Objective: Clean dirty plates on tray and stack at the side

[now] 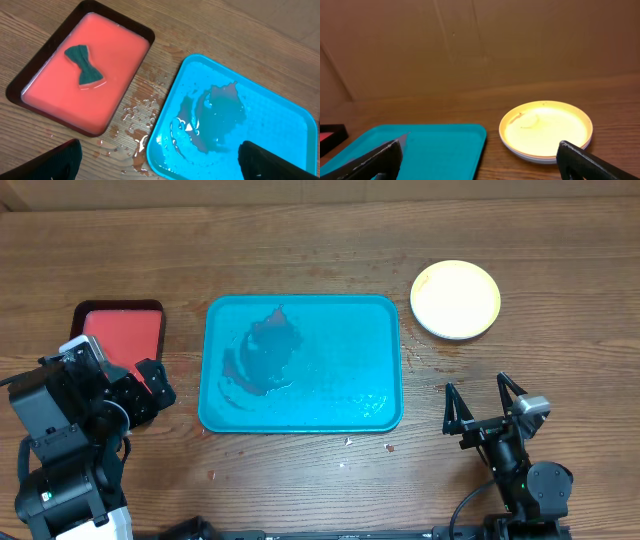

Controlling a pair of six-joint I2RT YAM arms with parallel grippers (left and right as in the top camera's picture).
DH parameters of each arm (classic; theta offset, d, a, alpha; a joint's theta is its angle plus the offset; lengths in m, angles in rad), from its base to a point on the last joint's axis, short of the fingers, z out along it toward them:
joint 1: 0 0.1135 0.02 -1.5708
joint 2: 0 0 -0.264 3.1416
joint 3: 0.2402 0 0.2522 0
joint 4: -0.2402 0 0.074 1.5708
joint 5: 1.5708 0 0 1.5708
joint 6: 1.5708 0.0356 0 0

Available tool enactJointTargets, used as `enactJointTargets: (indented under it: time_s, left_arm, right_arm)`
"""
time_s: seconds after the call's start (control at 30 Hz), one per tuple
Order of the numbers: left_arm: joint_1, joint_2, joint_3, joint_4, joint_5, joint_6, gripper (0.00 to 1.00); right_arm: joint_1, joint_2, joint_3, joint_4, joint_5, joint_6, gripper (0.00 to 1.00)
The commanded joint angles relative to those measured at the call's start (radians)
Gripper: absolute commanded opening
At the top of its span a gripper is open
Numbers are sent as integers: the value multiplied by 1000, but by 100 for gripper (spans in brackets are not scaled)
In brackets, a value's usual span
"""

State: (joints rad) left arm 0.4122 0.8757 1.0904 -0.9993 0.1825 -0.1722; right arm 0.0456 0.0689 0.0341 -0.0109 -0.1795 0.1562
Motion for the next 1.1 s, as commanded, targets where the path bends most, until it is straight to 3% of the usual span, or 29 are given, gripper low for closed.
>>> enactJointTargets:
  time_s: [0.0, 1.07]
  left_arm:
    - [0, 1, -3, 2, -6, 8, 100]
    - [0, 1, -3, 2, -6, 8, 100]
  right_arm:
    - [-9, -59, -27, -12, 53, -4, 100]
    - [-40, -66, -26, -66, 100, -4, 100]
